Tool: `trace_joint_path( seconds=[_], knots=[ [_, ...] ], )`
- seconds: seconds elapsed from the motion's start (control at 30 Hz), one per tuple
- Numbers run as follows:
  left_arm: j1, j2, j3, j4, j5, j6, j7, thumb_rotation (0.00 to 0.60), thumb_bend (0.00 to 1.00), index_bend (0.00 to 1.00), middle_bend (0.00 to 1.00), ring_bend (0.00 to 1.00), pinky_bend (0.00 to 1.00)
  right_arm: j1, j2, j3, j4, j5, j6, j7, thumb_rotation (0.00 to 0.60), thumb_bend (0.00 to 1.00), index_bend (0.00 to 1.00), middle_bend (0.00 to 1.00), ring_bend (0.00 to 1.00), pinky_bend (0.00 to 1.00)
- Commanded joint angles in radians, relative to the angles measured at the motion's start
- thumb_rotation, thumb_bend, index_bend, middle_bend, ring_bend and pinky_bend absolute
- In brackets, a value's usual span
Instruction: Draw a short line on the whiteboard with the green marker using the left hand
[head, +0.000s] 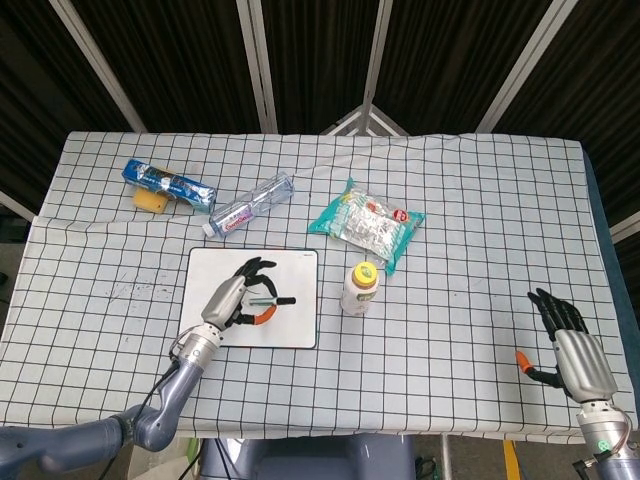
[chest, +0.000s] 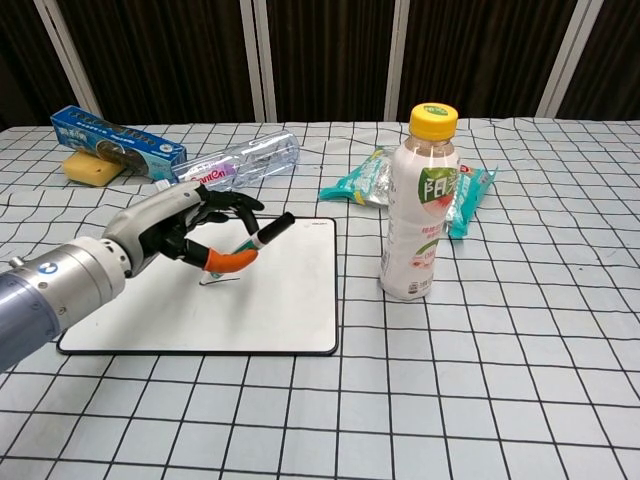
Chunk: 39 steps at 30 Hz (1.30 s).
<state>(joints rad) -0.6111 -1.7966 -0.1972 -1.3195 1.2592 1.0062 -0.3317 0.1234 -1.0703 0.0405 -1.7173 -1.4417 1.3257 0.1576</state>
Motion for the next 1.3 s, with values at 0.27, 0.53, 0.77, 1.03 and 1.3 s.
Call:
trace_joint_path(
  seconds=[0.27,0.53,0.77,1.03,1.3],
  knots=[
    [0.103,0.155,0.031,-0.228,0.038,0.088,-0.099,0.600,0.55,0.68,0.14,0.00,0.07,-0.001,-0.003,-0.001,-0.002,-0.002,0.004,-0.008,0.600,0.35,0.00,0.00,0.00,0.00],
    [0.169,0.333,-0.009,-0.433,0.112,0.210,-0.173,0.600,0.55,0.68,0.14,0.00,0.07,0.000,-0.001,0.000,-0.009,0.006,-0.003,-0.003,0.600,0.35,0.00,0.00,0.00,0.00],
    [0.159,0.429,-0.021,-0.389,0.092,0.192,-0.028,0.600,0.55,0.68,0.14,0.00,0.07,0.000,-0.003,-0.001,-0.012,0.008,-0.004,-0.011,0.600,0.35,0.00,0.00,0.00,0.00],
    [0.116,0.410,0.029,-0.212,0.043,0.135,0.350,0.600,0.54,0.68,0.14,0.00,0.07,0.000,-0.002,-0.002,-0.014,0.011,-0.006,-0.014,0.600,0.35,0.00,0.00,0.00,0.00],
    [0.092,0.302,0.050,-0.068,-0.048,0.097,0.566,0.600,0.50,0.67,0.14,0.00,0.05,-0.001,-0.001,-0.002,-0.017,0.014,-0.006,-0.017,0.600,0.35,0.00,0.00,0.00,0.00]
  ],
)
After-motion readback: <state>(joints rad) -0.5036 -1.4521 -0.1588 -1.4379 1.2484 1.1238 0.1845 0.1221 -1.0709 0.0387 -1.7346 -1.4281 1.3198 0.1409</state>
